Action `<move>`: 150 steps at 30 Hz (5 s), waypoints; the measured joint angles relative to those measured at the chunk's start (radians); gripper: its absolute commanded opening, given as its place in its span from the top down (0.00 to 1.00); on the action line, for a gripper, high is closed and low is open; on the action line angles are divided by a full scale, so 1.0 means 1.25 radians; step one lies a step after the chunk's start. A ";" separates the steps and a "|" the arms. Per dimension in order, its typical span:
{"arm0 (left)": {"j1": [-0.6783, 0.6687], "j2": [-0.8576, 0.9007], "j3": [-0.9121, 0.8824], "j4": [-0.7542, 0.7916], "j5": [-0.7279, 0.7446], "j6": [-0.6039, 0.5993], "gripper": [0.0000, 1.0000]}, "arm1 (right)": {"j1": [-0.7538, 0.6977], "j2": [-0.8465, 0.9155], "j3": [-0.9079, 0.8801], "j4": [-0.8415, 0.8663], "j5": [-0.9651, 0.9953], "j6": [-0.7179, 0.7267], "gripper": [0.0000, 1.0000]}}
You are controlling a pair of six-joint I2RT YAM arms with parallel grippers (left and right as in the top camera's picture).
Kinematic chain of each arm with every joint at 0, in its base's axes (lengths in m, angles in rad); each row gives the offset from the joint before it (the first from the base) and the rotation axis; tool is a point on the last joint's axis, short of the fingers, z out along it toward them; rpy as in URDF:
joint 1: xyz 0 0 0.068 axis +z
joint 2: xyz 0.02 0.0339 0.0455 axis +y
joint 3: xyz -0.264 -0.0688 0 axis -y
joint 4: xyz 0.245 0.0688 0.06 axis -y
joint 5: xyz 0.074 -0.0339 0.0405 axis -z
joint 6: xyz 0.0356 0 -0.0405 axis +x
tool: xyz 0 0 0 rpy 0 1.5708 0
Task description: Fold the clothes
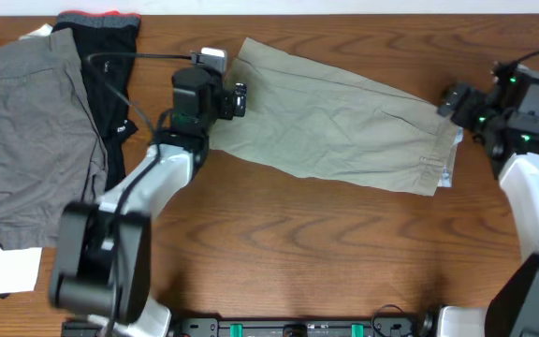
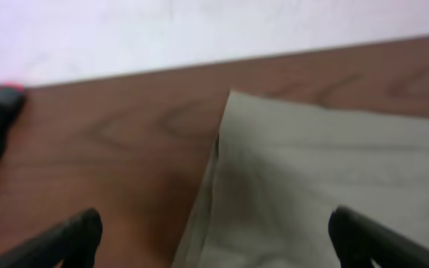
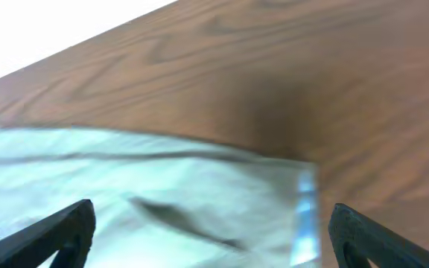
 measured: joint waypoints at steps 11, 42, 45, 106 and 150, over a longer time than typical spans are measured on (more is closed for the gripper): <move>0.002 -0.205 0.003 -0.291 0.000 -0.011 0.02 | 0.185 0.042 0.002 -0.064 -0.032 -0.025 0.53; 0.099 -0.160 0.003 -0.419 0.000 -0.050 0.02 | 0.257 0.265 -0.010 0.023 0.180 -0.019 0.99; 0.099 -0.140 0.003 -0.419 0.000 -0.050 0.02 | 0.257 0.307 -0.009 0.132 0.196 -0.095 0.99; 0.099 -0.124 0.003 -0.444 0.001 -0.050 0.02 | 0.078 0.389 0.044 0.209 0.179 -0.058 0.99; 0.092 0.430 0.572 -0.535 0.276 -0.026 0.39 | 0.185 0.067 0.157 -0.213 -0.008 -0.222 0.65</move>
